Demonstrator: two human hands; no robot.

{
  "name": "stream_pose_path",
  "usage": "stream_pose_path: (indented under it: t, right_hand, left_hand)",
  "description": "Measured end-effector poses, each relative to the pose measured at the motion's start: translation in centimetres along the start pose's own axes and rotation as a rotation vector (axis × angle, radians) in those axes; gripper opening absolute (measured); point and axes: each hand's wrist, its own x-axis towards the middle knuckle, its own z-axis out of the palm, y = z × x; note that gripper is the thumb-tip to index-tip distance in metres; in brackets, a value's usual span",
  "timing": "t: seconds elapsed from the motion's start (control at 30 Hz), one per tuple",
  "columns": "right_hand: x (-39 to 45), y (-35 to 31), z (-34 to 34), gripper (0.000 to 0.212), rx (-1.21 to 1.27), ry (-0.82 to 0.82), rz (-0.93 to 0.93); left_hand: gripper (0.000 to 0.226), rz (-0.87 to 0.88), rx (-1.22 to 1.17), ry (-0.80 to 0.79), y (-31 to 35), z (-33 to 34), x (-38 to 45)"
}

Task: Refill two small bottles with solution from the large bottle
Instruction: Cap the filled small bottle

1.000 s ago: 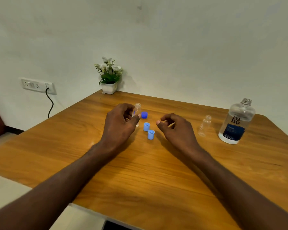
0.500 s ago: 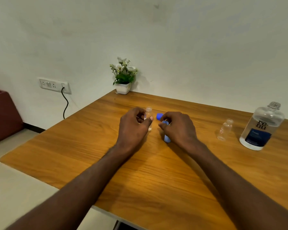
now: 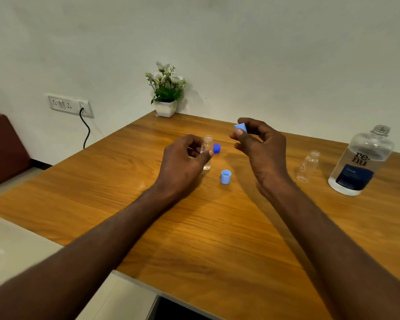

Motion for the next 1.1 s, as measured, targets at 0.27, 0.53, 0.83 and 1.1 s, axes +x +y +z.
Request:
stream_pose_path:
  t: [0.27, 0.53, 0.83, 1.1]
  right_hand:
    - [-1.1, -0.2, 1.0, 0.022, 0.027, -0.051, -0.124]
    - [-1.3, 0.1, 1.2, 0.021, -0.117, -0.135, -0.217]
    - [-1.4, -0.1, 1.2, 0.026, -0.199, -0.180, -0.225]
    - [-1.2, -0.1, 0.9, 0.023, -0.191, -0.202, -0.202]
  left_hand:
    - [0.024, 0.065, -0.053, -0.048, 0.7, 0.0, -0.5]
    - [0.023, 0.099, -0.100, -0.073, 1.3, -0.2, -0.8]
    - [0.023, 0.103, -0.100, -0.078, 1.5, -0.3, -0.9]
    - [0.022, 0.097, -0.092, -0.084, 1.6, -0.6, -0.8]
